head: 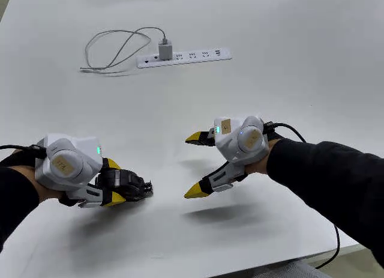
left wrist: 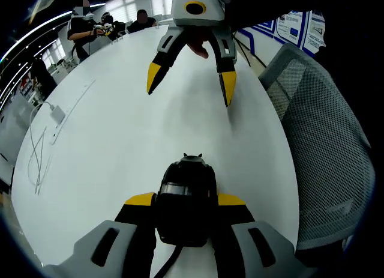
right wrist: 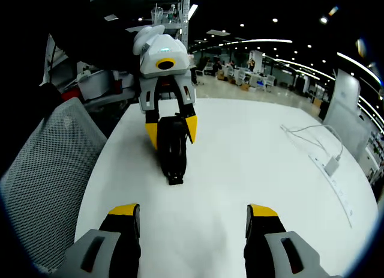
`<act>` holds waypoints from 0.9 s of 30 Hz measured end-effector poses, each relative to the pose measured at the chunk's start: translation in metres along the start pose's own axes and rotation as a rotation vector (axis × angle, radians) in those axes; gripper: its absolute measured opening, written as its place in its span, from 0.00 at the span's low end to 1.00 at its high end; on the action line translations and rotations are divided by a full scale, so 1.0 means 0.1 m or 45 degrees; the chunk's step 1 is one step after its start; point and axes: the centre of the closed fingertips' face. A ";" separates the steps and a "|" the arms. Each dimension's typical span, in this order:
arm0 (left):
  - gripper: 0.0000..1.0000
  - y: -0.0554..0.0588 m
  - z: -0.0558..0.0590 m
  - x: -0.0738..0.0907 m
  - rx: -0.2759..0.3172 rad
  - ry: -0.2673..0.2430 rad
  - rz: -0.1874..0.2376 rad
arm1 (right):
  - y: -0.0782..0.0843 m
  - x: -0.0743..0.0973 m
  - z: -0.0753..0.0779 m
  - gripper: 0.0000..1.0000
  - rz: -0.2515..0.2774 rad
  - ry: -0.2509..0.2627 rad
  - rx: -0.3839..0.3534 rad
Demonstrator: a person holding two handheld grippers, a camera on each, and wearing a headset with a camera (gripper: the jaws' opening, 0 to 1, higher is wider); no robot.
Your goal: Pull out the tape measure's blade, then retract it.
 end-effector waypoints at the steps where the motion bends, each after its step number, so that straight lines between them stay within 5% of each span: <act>1: 0.31 0.00 0.00 0.00 0.002 0.001 0.002 | -0.01 -0.02 0.00 0.67 0.003 -0.002 0.001; 27: 0.31 -0.01 0.00 0.01 0.010 0.003 0.016 | -0.24 -0.57 0.05 0.49 -0.022 -0.048 0.046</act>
Point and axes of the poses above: the centre of the closed fingertips' face, and the gripper's own axes: x roughly backward along the fingers, z roughly to its right, y roughly out of its underside, and after that the axes turned 13 degrees about -y, right-handed
